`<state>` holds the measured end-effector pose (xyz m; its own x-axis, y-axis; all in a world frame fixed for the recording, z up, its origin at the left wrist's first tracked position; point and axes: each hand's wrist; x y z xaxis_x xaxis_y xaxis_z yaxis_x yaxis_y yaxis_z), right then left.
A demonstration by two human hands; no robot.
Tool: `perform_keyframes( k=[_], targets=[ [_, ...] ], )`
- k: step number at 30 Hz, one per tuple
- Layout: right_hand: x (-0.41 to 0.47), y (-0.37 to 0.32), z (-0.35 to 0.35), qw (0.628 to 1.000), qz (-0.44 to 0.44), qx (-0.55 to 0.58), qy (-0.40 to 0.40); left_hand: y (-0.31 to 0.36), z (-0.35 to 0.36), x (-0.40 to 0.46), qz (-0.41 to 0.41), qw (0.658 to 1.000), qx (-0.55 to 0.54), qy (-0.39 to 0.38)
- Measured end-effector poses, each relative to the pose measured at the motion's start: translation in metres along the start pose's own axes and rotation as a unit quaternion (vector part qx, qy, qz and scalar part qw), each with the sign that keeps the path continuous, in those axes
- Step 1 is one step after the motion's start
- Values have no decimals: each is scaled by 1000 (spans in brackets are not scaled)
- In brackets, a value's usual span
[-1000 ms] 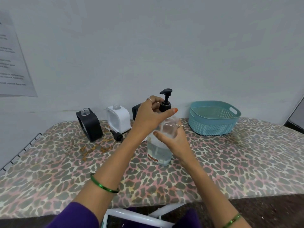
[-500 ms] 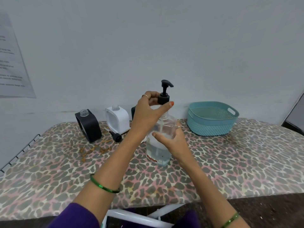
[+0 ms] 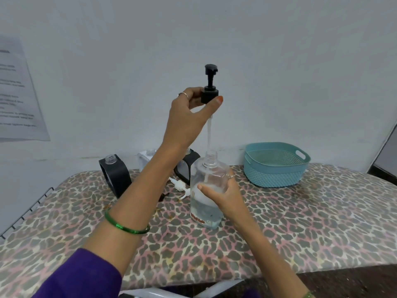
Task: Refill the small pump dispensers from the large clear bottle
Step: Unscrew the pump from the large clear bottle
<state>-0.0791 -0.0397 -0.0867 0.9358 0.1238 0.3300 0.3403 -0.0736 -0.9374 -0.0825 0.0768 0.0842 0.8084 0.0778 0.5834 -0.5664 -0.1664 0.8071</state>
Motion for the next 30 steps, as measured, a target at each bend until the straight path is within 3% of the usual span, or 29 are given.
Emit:
perform_keyframes(
  k=[11,18,23,30],
  targets=[
    [-7,5,1,1000,6,-5,-4,9,-2,4,0,998,-25,53],
    [-8,4,0,1000,7,-8,-8,9,-16,9,-2,992,-16,128],
    [-9,2,0,1000,4,-8,-9,10,-47,17,-70,964,-109,231],
    [-9,6,0,1000,7,-7,-11,-6,-118,4,-144,935,-108,305]
  ],
)
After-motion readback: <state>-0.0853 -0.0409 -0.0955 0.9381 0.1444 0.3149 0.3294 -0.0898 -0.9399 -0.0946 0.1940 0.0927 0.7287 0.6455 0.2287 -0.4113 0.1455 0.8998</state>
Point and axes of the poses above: each hand's wrist, its own x-axis towards the middle knuckle, its own z-axis out of the palm, y = z × x, and after that the axes turned 2 degrees about -y, right-handed
